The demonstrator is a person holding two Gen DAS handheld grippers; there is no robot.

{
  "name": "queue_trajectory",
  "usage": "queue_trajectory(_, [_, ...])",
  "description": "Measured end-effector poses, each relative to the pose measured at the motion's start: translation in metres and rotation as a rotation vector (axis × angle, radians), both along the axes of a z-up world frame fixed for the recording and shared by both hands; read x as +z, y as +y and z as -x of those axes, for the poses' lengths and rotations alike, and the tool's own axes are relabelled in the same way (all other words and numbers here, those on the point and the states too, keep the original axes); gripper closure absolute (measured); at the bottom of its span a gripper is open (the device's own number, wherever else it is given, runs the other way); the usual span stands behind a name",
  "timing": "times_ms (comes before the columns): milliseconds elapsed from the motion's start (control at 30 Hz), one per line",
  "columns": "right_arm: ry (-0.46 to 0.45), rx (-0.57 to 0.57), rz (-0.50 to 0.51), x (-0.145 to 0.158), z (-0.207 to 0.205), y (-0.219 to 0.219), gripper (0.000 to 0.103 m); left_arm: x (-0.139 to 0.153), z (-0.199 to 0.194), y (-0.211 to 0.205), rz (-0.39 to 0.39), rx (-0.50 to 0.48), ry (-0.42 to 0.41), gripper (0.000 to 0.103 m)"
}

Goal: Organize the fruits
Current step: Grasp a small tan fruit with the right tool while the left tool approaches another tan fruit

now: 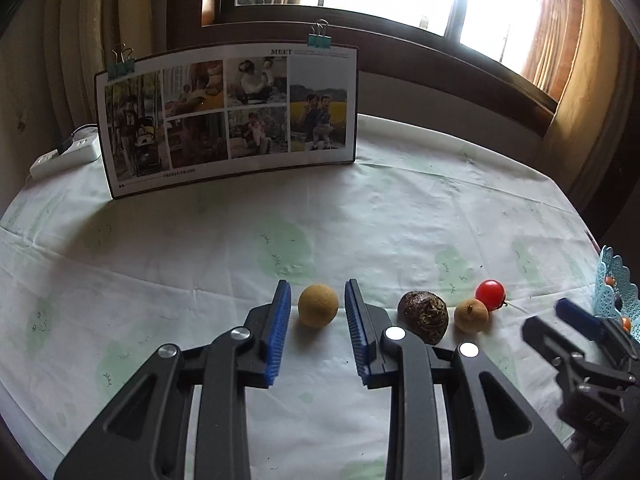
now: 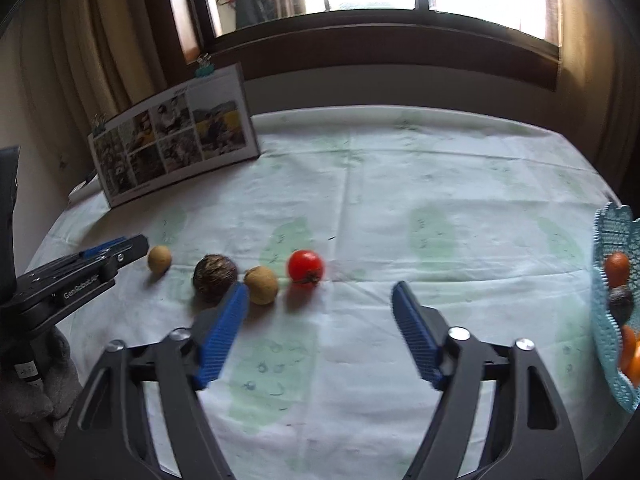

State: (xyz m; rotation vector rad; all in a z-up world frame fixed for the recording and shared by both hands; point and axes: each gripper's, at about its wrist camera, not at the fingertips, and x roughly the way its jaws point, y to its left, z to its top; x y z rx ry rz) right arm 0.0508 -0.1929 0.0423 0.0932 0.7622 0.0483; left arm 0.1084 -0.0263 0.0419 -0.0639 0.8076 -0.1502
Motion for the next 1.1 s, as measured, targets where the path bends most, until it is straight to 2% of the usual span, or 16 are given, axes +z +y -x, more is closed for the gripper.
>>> queue_trajectory(100, [0.024,0.038,-0.024,-0.006,-0.003,0.008,0.048,-0.001,-0.002,0.0,0.006,0.002,0.01,0.074])
queue_trajectory(200, [0.049,0.075,-0.049,-0.011,-0.011,0.015,0.056,-0.002,-0.001,0.002,0.008,0.006,0.014,0.074])
queue_trajectory(333, [0.074,0.101,-0.055,-0.018,-0.025,0.023,0.064,-0.002,-0.002,0.003,0.01,0.012,0.018,0.075])
queue_trajectory(467, [0.103,0.116,-0.062,-0.023,-0.04,0.029,0.065,-0.002,-0.003,0.004,0.014,0.016,0.019,0.074])
queue_trajectory(533, [0.118,0.117,-0.061,-0.027,-0.045,0.03,0.073,-0.003,-0.003,0.005,0.013,0.016,0.02,0.074])
queue_trajectory(600, [0.126,0.116,-0.069,-0.028,-0.047,0.03,0.075,-0.005,-0.003,0.004,0.011,0.015,0.025,0.074])
queue_trajectory(867, [0.051,0.074,-0.071,-0.006,-0.014,0.015,0.075,-0.004,-0.003,0.003,0.012,0.01,0.022,0.074])
queue_trajectory(1100, [0.001,-0.054,-0.088,0.01,0.018,-0.034,0.075,0.0,0.003,-0.003,0.009,-0.007,0.007,0.074])
